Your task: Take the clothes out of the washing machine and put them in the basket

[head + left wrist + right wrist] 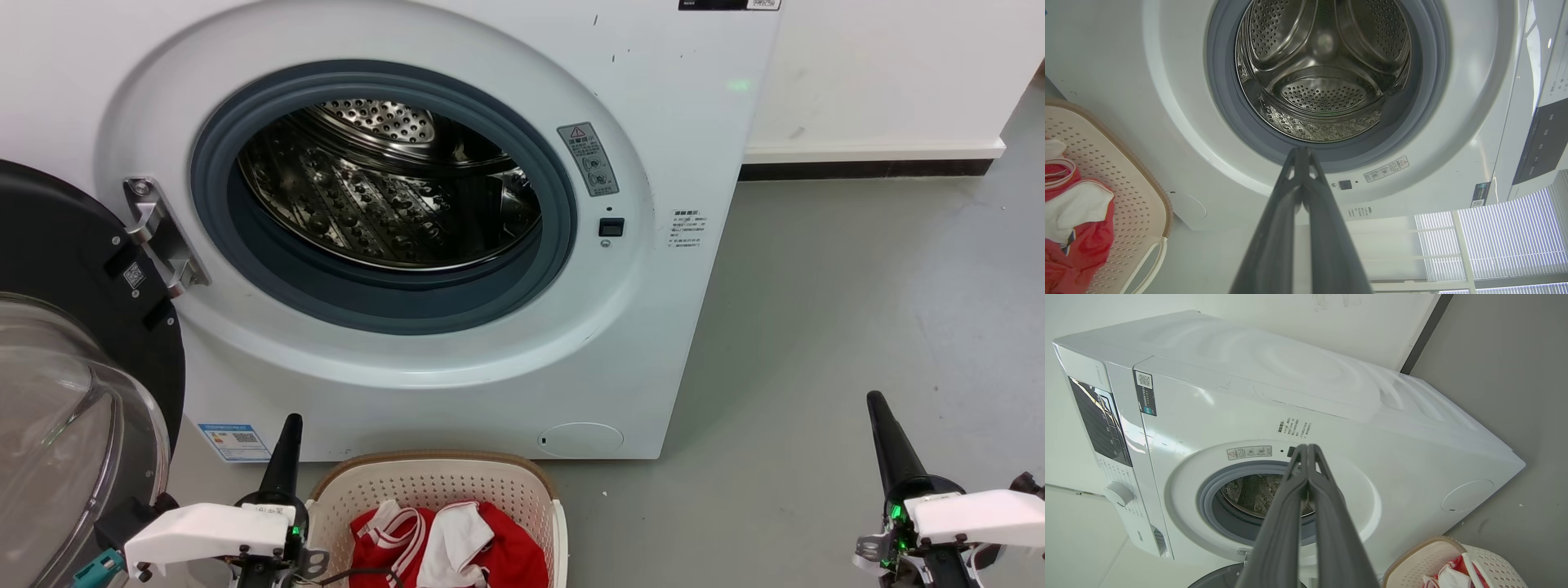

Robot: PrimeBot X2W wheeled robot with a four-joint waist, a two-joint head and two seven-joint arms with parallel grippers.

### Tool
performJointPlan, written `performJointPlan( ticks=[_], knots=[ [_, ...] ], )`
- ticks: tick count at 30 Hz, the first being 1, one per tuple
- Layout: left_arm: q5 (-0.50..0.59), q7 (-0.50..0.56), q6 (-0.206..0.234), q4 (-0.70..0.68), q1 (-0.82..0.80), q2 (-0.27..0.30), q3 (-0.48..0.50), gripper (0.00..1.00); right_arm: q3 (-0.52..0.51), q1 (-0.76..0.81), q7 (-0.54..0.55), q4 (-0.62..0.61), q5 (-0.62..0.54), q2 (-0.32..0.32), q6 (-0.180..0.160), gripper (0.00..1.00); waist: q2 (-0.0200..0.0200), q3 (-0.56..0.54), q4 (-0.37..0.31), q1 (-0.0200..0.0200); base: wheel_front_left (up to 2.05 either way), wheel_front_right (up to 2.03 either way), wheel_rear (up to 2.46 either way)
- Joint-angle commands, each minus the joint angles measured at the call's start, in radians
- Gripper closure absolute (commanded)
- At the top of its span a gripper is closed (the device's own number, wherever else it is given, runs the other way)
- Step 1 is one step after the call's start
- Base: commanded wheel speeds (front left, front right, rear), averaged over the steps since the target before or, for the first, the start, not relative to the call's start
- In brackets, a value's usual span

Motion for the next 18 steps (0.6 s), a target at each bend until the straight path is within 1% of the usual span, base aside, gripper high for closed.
performJointPlan(
  ticks=[1, 18],
  knots=[
    [-0.027, 0.007, -0.010, -0.001, -0.025, 0.005, 0.005, 1.00, -0.002, -0.025, 0.007, 0.002, 0.028, -0.005, 0.000, 1.00, -0.0001, 0.001, 0.000, 0.0000, 0.00, 0.00, 0.00],
    [-0.174, 0.044, -0.027, 0.017, -0.046, 0.003, 0.022, 1.00, -0.008, -0.052, 0.045, 0.022, 0.167, -0.003, 0.000, 1.00, -0.0001, 0.007, 0.002, 0.0000, 0.00, 0.00, 0.00]
  ],
)
